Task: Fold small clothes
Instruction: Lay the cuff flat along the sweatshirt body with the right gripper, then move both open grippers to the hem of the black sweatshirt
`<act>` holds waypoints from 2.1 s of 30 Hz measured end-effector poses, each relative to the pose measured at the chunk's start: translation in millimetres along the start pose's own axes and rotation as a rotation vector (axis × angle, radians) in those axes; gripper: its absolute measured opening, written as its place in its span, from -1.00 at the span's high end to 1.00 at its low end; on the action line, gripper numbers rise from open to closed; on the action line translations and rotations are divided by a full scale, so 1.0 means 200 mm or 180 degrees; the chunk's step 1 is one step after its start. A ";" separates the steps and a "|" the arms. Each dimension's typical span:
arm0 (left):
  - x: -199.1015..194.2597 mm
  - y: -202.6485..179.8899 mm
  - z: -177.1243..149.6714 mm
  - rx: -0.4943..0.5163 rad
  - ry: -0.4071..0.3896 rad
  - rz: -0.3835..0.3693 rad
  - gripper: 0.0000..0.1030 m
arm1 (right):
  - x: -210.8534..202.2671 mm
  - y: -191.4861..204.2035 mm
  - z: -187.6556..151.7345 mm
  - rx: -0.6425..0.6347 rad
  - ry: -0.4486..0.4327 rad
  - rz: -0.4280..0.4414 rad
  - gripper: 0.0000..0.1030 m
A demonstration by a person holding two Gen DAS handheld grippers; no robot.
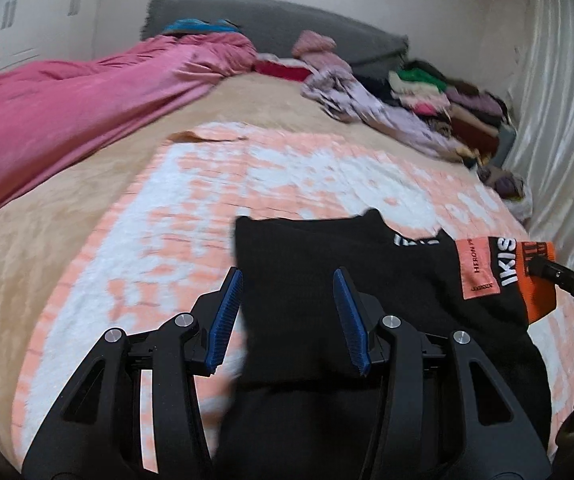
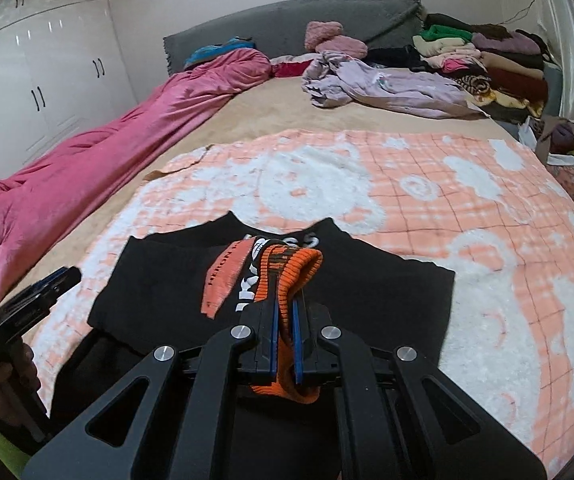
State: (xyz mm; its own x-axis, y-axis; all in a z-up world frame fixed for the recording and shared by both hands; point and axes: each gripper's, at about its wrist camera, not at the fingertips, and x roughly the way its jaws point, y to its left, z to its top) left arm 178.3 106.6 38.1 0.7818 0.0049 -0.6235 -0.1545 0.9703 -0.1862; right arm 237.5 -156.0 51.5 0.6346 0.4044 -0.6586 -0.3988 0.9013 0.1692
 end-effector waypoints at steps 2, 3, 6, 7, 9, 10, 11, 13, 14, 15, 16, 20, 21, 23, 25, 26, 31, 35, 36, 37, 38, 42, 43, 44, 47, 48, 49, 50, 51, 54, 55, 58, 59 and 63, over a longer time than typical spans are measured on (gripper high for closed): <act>0.07 -0.06 0.00 0.0080 0.0098 -0.0009 0.24 | 0.01 -0.01 -0.01 -0.0006 0.0024 -0.0019 0.91; 0.11 -0.08 -0.01 0.0098 0.0164 -0.0034 0.25 | 0.01 -0.02 -0.01 -0.0009 0.0042 -0.0026 0.91; 0.24 -0.08 -0.06 0.0166 0.0397 0.0030 0.25 | 0.05 -0.04 -0.01 -0.0030 0.0106 -0.0075 0.91; 0.28 -0.07 -0.08 0.0179 0.0468 0.0050 0.25 | 0.06 -0.05 -0.02 -0.0038 0.0122 -0.0103 0.91; 0.34 -0.03 -0.13 0.0145 0.0550 0.0029 0.24 | 0.10 -0.07 -0.03 -0.0063 0.0188 -0.0207 0.91; 0.34 -0.02 -0.14 0.0124 0.0534 -0.0008 0.24 | 0.13 -0.09 -0.04 -0.0058 0.0245 -0.0258 0.91; 0.34 -0.01 -0.15 0.0111 0.0528 -0.0038 0.24 | 0.16 -0.11 -0.05 -0.0042 0.0324 -0.0304 0.91; 0.33 0.00 -0.14 0.0079 0.0538 -0.0084 0.24 | 0.23 -0.15 -0.09 0.0020 0.0476 -0.0371 0.91; 0.33 0.01 -0.14 0.0069 0.0538 -0.0100 0.24 | 0.28 -0.17 -0.11 0.0056 0.0569 -0.0401 0.91; 0.33 0.01 -0.15 0.0074 0.0533 -0.0110 0.24 | 0.32 -0.19 -0.14 0.0085 0.0652 -0.0428 0.91; 0.33 0.01 -0.14 0.0083 0.0531 -0.0116 0.24 | 0.36 -0.21 -0.16 0.0109 0.0689 -0.0466 0.90; 0.33 0.01 -0.15 0.0086 0.0512 -0.0139 0.24 | 0.38 -0.24 -0.19 0.0190 0.0650 -0.0483 0.83; 0.32 0.00 -0.15 0.0082 0.0502 -0.0149 0.24 | 0.37 -0.24 -0.19 0.0202 0.0633 -0.0488 0.77; 0.31 0.01 -0.14 0.0063 0.0475 -0.0180 0.25 | 0.34 -0.25 -0.18 0.0236 0.0580 -0.0485 0.72; 0.28 0.01 -0.14 0.0061 0.0443 -0.0194 0.25 | 0.27 -0.24 -0.18 0.0240 0.0481 -0.0481 0.65; 0.27 0.01 -0.14 0.0067 0.0423 -0.0194 0.25 | 0.24 -0.24 -0.18 0.0233 0.0426 -0.0495 0.64; 0.18 -0.02 -0.13 0.0118 0.0317 -0.0215 0.25 | 0.13 -0.20 -0.19 0.0158 0.0290 -0.0391 0.59; 0.09 -0.08 -0.13 0.0244 0.0168 -0.0246 0.25 | 0.09 -0.13 -0.21 0.0069 0.0253 -0.0268 0.57; 0.08 -0.10 -0.14 0.0278 0.0159 -0.0264 0.25 | 0.09 -0.10 -0.22 0.0013 0.0269 -0.0210 0.57; 0.08 -0.11 -0.14 0.0305 0.0160 -0.0272 0.25 | 0.09 -0.06 -0.22 -0.0053 0.0277 -0.0156 0.57; 0.09 -0.13 -0.15 0.0360 0.0172 -0.0269 0.25 | 0.10 -0.02 -0.23 -0.0120 0.0278 -0.0133 0.57; 0.13 -0.16 -0.18 0.0531 0.0240 -0.0140 0.24 | 0.15 0.10 -0.23 -0.0308 0.0313 -0.0042 0.57; 0.14 -0.16 -0.19 0.0530 0.0272 -0.0141 0.24 | 0.16 0.12 -0.23 -0.0328 0.0328 -0.0034 0.57; 0.16 -0.15 -0.19 0.0513 0.0302 -0.0156 0.24 | 0.18 0.13 -0.23 -0.0345 0.0338 -0.0037 0.57; 0.19 -0.12 -0.20 0.0446 0.0398 -0.0192 0.24 | 0.22 0.15 -0.23 -0.0380 0.0385 -0.0027 0.57; 0.20 -0.12 -0.21 0.0432 0.0418 -0.0201 0.24 | 0.23 0.15 -0.23 -0.0393 0.0408 -0.0034 0.57; 0.20 -0.11 -0.21 0.0412 0.0441 -0.0215 0.23 | 0.24 0.15 -0.24 -0.0405 0.0439 -0.0058 0.57; 0.21 -0.11 -0.21 0.0388 0.0462 -0.0233 0.23 | 0.26 0.14 -0.25 -0.0417 0.0481 -0.0113 0.57; 0.21 -0.10 -0.21 0.0350 0.0483 -0.0262 0.23 | 0.27 0.13 -0.26 -0.0430 0.0526 -0.0179 0.59; 0.21 -0.08 -0.21 0.0289 0.0515 -0.0320 0.21 | 0.31 0.10 -0.31 -0.0439 0.0631 -0.0192 0.69; 0.21 -0.08 -0.21 0.0294 0.0517 -0.0315 0.21 | 0.30 0.11 -0.32 -0.0496 0.0615 -0.0227 0.69; 0.21 -0.09 -0.22 0.0319 0.0513 -0.0299 0.20 | 0.32 0.12 -0.34 -0.0528 0.0594 -0.0289 0.69; 0.21 -0.09 -0.22 0.0321 0.0512 -0.0298 0.20 | 0.33 0.12 -0.34 -0.0514 0.0599 -0.0290 0.69; 0.20 -0.10 -0.21 0.0315 0.0477 -0.0303 0.21 | 0.29 0.09 -0.32 -0.0382 0.0572 -0.0141 0.56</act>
State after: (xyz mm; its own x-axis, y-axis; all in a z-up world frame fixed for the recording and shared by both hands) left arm 186.8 78.0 -14.3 0.6903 -0.1169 -0.7140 -0.0183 0.9837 -0.1788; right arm 224.8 -125.7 -30.2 0.5292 0.3211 -0.7854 -0.4560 0.8882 0.0559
